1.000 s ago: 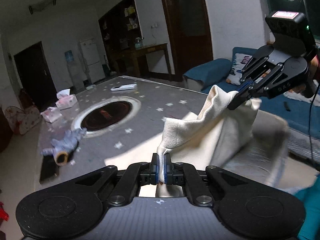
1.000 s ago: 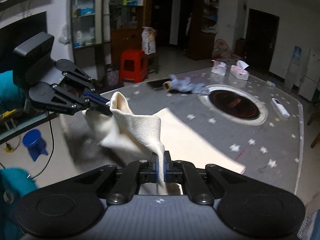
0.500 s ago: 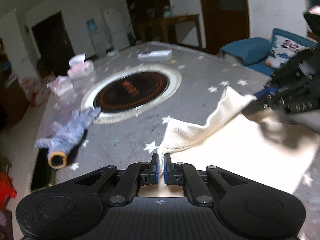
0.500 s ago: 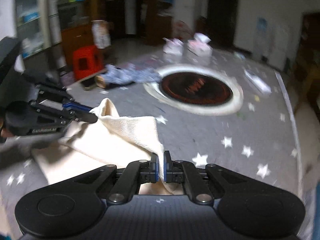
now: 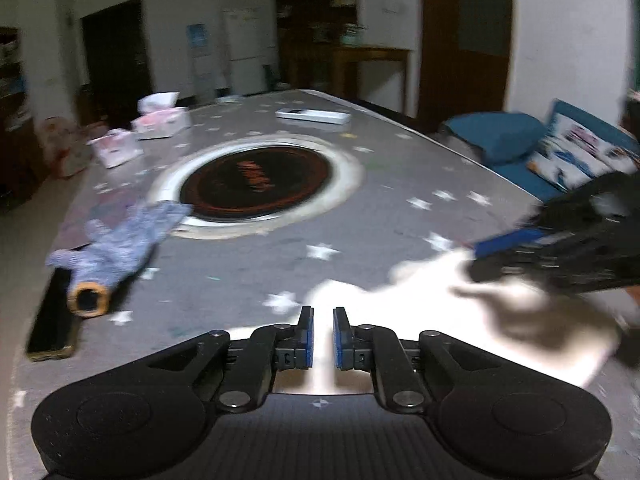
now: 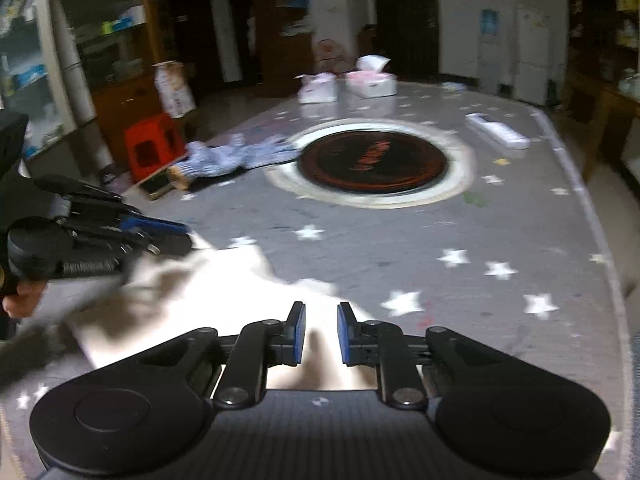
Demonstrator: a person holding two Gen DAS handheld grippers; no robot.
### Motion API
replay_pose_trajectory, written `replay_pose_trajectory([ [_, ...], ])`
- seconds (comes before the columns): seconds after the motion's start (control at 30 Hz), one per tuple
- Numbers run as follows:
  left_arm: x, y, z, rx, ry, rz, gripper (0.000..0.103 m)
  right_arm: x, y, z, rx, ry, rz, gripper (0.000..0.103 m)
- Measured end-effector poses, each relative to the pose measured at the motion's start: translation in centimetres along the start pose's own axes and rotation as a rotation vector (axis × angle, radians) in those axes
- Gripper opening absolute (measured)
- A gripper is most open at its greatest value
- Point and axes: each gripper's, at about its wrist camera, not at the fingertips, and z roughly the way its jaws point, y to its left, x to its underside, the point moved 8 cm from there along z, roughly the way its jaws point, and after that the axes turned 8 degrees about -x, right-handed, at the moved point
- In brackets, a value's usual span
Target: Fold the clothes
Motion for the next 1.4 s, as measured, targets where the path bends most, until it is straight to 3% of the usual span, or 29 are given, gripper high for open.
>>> replay_pose_trajectory([
  [0.1, 0.5, -1.0, 0.9, 0.018, 0.029, 0.036, 0.012, 0.0, 0.7, 1.7, -0.014, 0.028, -0.004, 0.016],
  [0.3, 0.9, 1.6, 2.6, 0.088, 0.098, -0.068, 0.012, 0.2, 0.8, 2.6, 0.002, 0.054, -0.015, 0.016],
  [0.57, 0.7, 2.9, 3.5, 0.114, 0.115, -0.115, 0.012, 0.8, 8.6, 0.8, -0.191, 0.059, -0.242, 0.016],
  [0.8, 0.5, 3.3, 3.8, 0.102, 0.108, -0.117, 0.012, 3.6, 13.4, 3.2, -0.312, 0.138, -0.279, 0.017],
  [0.93, 0.5, 3.5, 3.9, 0.1, 0.101, -0.132, 0.012, 5.2, 15.3, 2.1, -0.284, 0.12, -0.4, 0.017],
  [1.13, 0.5, 3.2, 1.5, 0.074, 0.058, -0.13, 0.012, 3.8, 13.6, 0.0, -0.298, 0.08, -0.273, 0.016],
  [1.4, 2.6, -0.2, -2.5, 0.153, 0.026, -0.086, 0.012, 4.9, 7.6, -4.6, -0.131, 0.036, -0.124, 0.017],
])
